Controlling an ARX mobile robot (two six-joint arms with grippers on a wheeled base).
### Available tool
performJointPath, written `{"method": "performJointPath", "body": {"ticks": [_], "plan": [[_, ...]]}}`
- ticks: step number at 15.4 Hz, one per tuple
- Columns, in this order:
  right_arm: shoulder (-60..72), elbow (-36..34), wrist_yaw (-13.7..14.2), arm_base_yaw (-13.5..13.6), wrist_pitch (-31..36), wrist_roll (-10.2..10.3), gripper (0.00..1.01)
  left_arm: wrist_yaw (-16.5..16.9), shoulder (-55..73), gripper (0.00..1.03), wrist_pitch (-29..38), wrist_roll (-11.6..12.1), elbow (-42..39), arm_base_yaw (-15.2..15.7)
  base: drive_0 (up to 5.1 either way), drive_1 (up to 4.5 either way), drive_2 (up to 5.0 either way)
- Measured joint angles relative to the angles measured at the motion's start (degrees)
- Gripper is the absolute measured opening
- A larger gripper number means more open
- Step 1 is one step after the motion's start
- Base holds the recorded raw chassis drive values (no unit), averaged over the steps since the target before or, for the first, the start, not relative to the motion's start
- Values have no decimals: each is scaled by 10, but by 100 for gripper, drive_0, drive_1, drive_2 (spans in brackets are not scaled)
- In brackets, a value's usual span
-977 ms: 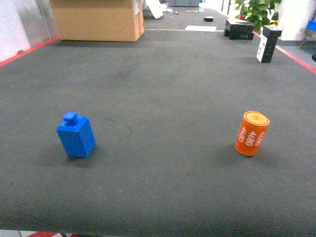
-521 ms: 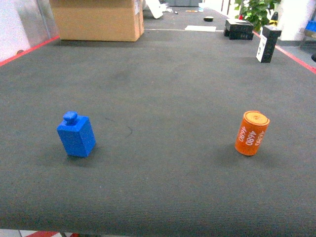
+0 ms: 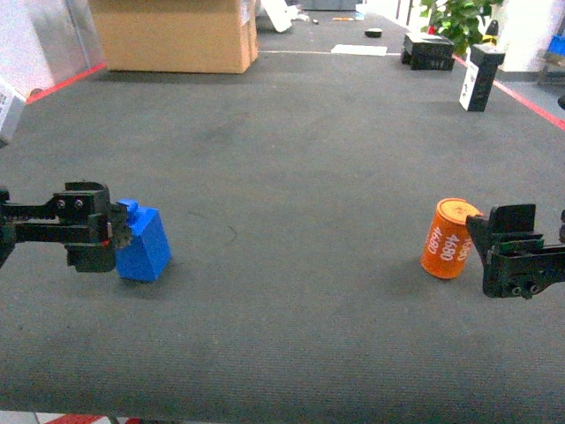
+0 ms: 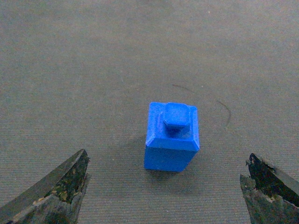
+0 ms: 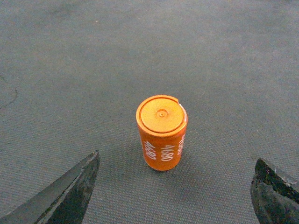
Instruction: Sort blue parts and orange caps into right shelf containers
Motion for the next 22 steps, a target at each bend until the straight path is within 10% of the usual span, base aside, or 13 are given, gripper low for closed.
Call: {"method": "performJointPath", "body": {"ticks": [22], "plan": [[226,175,-1,8,-22,17,98,-7,256,98,30,-3,151,-9,0,0,0]]}}
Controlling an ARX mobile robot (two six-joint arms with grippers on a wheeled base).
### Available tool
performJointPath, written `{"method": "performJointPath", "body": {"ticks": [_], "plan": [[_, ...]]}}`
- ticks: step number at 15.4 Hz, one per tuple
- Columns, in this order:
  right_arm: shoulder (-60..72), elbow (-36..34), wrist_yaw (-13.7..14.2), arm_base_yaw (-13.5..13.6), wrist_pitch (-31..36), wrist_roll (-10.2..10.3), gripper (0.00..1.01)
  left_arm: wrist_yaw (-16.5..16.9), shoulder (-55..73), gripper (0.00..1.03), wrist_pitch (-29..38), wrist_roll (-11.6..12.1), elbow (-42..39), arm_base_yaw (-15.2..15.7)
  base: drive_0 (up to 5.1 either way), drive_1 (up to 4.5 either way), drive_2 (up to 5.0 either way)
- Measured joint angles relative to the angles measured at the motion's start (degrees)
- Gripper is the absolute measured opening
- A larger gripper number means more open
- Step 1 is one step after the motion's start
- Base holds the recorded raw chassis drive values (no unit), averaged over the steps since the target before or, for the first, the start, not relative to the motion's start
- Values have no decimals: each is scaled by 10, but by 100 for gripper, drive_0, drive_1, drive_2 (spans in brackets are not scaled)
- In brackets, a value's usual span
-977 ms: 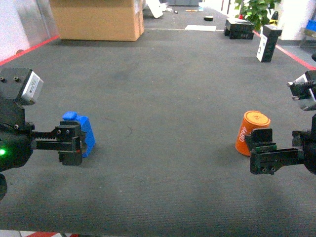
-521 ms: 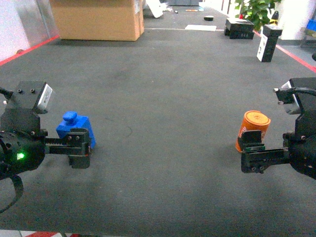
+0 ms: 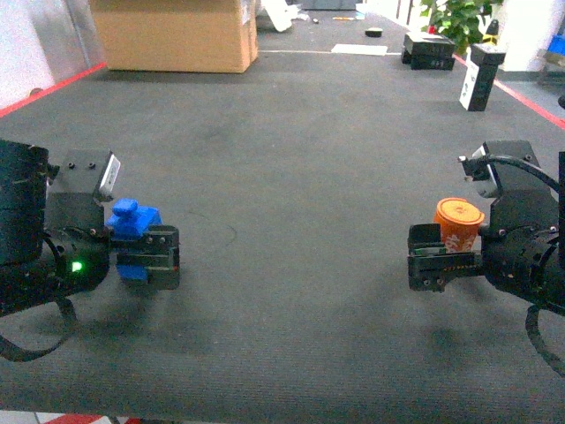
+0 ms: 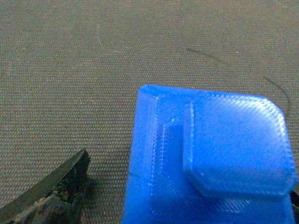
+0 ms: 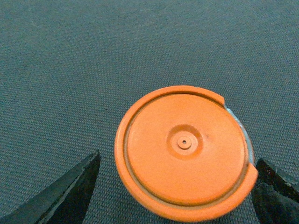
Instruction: Sort blue parts and orange caps into right shelf containers
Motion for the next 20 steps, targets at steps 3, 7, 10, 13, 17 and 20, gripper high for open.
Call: {"method": "performJointPath", "body": {"ticks": [3,7,10,13,17,20], "plan": [[3,12,13,5,-26,2,88,-12,21,98,4,5,23,0,0,0,0],[3,12,13,4,-27,-8,44,-19,21,72,0,4,26,0,0,0,0],[3,11,13,7,-28,-10,43,-25,21,45,17,5,23,0,0,0,0],[-16,-21,22,6,3,-11,43,-29,-3,44,60,-2,-22,6,0,0,0],[-255,-174,45,-13,55,-28,43,-93,-268,44,159,-24,-207,9,0,0,0],[-535,-276,80,-2,-55,-37,42,-181,-545,43,55,16,-283,-16,0,0,0]]}}
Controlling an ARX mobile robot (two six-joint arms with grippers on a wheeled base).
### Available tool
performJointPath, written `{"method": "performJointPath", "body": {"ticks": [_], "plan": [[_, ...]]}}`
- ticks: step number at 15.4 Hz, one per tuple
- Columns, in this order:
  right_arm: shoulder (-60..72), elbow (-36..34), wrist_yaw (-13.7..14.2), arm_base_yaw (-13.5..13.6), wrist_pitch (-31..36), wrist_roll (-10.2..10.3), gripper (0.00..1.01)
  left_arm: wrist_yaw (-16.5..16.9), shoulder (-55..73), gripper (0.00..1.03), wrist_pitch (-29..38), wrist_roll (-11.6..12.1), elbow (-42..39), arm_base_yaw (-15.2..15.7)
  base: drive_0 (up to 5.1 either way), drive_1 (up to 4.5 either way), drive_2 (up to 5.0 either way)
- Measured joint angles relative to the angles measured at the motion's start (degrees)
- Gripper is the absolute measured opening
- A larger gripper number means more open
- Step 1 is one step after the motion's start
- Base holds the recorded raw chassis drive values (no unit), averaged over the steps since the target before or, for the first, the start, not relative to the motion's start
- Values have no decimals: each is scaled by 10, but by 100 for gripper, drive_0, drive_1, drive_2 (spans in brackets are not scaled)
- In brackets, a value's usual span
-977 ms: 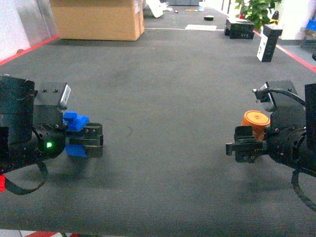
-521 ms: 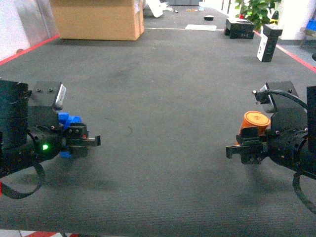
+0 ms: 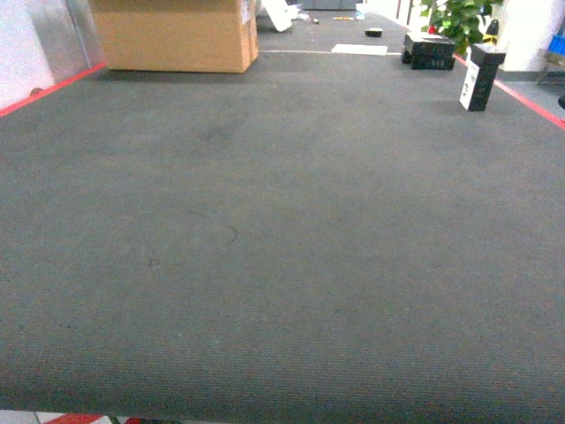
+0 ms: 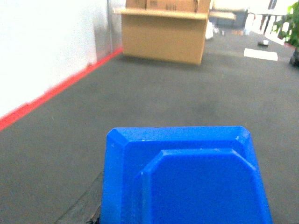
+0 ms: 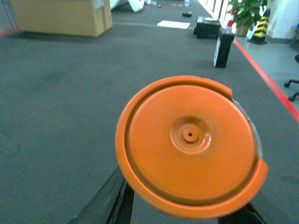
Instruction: Sort blue parts and orange caps into right shelf containers
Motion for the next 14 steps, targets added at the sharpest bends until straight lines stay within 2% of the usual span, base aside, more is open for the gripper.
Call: {"method": "performJointPath", "body": {"ticks": [2,5,7,9,13,14], "plan": [[-213,-18,44,35,-114,0,42,-55,-181,43,-61,30,0,-50,0,0,0],[-386,-18,95,80,-199,-6,42,-114,-300,43,-105,65,-3,-110,0,0,0],[-458,-18,133,118,-232,-21,42,-139,-346,43,-127,90,-6,-146,0,0,0],[-491,-18,162,137,-243,-26,42,-158,-366,43,-145,109,-9,-164,0,0,0],[-490,-19,170,138,-244,-26,42,-163,-367,43,-145,121,-10,-165,0,0,0],[-491,4,157,131,-337,-19,42,-150,-372,43,-187,113,-3,-160,0,0,0]]}}
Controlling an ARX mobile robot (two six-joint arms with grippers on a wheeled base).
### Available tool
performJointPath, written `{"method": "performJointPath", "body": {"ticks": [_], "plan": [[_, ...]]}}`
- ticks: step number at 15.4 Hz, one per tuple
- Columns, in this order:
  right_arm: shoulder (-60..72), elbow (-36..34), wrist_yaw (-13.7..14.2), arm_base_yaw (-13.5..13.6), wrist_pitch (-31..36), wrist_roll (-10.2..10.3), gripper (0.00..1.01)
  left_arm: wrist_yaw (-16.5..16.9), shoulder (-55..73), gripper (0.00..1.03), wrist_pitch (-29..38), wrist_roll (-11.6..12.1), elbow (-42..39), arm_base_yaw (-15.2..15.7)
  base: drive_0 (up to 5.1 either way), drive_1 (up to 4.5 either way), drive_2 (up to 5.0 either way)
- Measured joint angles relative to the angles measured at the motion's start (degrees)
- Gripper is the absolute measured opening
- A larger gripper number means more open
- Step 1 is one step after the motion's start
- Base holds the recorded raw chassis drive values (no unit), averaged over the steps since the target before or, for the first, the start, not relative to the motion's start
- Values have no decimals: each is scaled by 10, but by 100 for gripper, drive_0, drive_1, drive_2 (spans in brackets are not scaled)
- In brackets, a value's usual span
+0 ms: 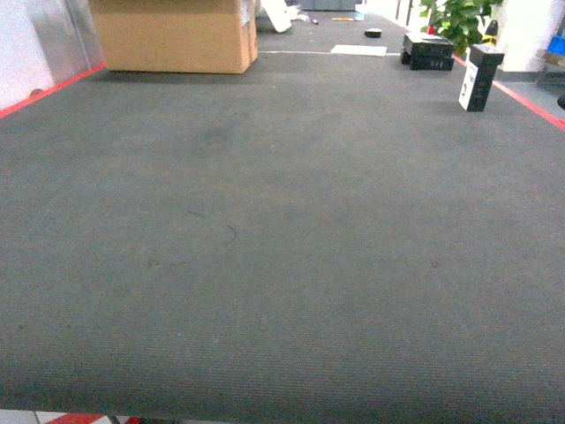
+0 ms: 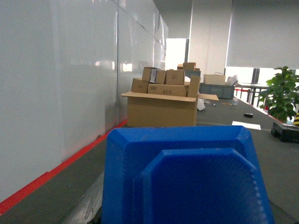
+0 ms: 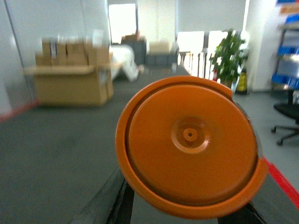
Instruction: Sort blue parts and orange caps into right shelf containers
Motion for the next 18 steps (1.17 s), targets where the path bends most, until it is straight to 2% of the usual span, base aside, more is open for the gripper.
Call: {"method": "performJointPath", "body": {"ticks": [1,2,3,4,5,7,8,9,10,11,13,18], "plan": [[-1,9,-25,-19,-60,4,42,71,-22,43,-124,-29,25,30,0,0,0],[-15,0,-51,-47,-109,5,42,118,-39,43,-192,-54,30,55,0,0,0],[-29,-17,-65,-66,-117,7,42,144,-57,43,-234,-70,18,74,0,0,0],[-42,-37,-93,-93,-113,7,42,184,-75,43,-246,-83,-14,103,0,0,0],[-59,-54,-118,-117,-107,7,42,206,-88,43,-245,-87,-35,123,0,0,0],[-73,-74,-146,-145,-103,8,42,233,-110,43,-241,-94,-57,150,0,0,0],[-85,-87,-182,-171,-103,10,42,247,-125,43,-238,-95,-68,166,0,0,0],[-95,-98,-234,-231,-100,10,42,256,-166,43,-287,-96,-76,172,0,0,0],[-98,-104,-232,-247,-99,12,42,306,-195,43,-296,-96,-92,207,0,0,0],[-105,-113,-245,-244,-97,12,42,330,-204,43,-291,-96,-98,257,0,0,0],[-113,-124,-246,-241,-94,13,42,343,-214,43,-284,-97,-107,258,0,0,0],[-129,-145,-245,-241,-89,13,42,341,-229,43,-282,-97,-131,256,0,0,0]]}}
